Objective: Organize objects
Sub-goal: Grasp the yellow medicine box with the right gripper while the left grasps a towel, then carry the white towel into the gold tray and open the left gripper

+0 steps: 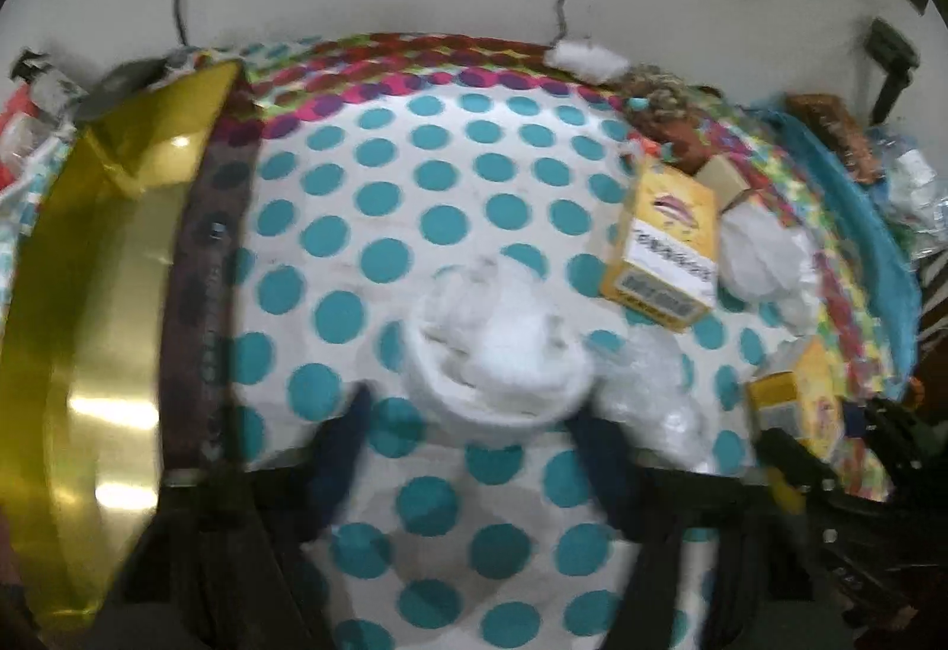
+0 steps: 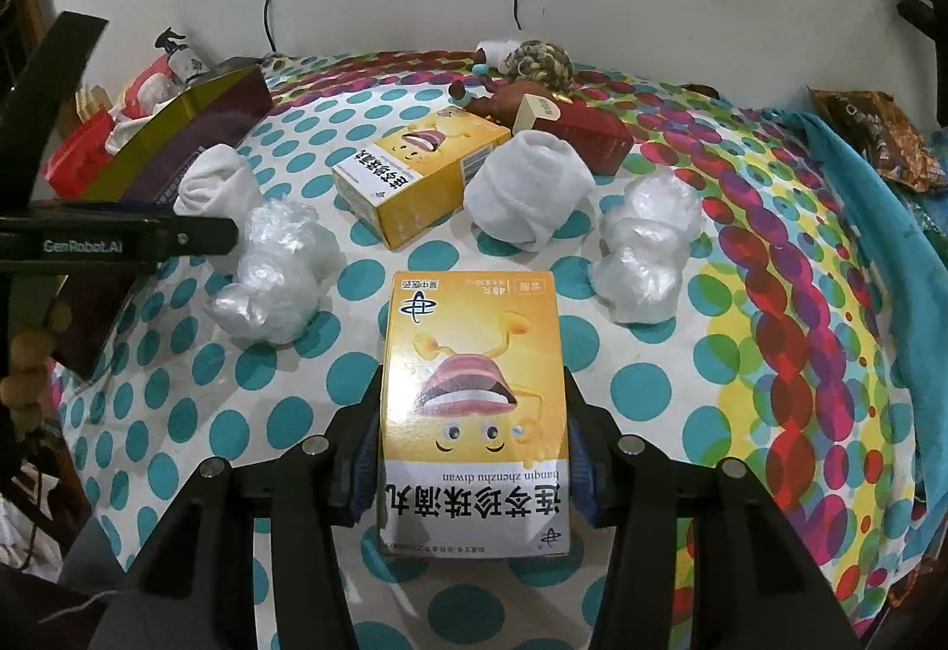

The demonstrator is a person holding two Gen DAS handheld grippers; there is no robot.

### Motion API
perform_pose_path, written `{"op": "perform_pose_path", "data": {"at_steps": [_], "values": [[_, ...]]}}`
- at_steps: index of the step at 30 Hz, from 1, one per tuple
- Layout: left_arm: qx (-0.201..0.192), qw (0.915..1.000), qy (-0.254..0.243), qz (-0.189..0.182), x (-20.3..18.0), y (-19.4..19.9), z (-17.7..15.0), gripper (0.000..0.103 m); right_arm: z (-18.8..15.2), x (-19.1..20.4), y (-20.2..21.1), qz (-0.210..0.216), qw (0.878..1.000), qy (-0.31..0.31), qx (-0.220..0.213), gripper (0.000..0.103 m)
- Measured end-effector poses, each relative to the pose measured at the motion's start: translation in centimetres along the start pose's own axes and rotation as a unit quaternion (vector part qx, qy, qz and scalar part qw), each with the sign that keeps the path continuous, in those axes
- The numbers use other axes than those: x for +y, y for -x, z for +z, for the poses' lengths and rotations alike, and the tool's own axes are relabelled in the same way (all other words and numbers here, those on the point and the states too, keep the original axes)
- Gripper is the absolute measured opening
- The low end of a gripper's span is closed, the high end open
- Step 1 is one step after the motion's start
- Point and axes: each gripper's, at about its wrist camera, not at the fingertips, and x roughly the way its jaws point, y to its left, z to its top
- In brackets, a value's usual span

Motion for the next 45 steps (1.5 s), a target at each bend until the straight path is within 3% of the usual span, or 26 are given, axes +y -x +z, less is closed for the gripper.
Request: {"op": "perform_pose_path", "data": {"at_steps": [5,10,18,27,33,45], "values": [[-0.004,0.9993,-0.028,0.025,-1.2,0.1,0.0,0.024,-0.1,0.1,0.0,-0.001,1.000,-0.005,-0.002,0.048],[-0.014,0.9992,-0.035,0.013,-1.2,1.0,-0.4,0.023,-0.3,0.2,0.2,-0.001,1.000,-0.010,-0.002,0.048],[-0.048,0.9974,-0.036,0.039,-0.2,4.6,-1.4,0.023,-0.6,0.3,0.6,-0.006,1.000,-0.018,-0.004,0.048],[-0.095,0.9907,-0.027,0.094,2.3,9.2,-2.7,0.023,-0.7,0.6,1.3,-0.016,0.999,-0.028,-0.010,0.048],[-0.113,0.9879,-0.009,0.106,4.4,11.3,-3.5,0.023,-0.8,1.0,2.1,-0.021,0.999,-0.034,-0.016,0.048],[-0.101,0.9847,0.037,0.137,10.2,11.1,-5.7,0.023,-1.1,2.0,4.0,-0.027,0.998,-0.053,-0.030,0.048]]}}
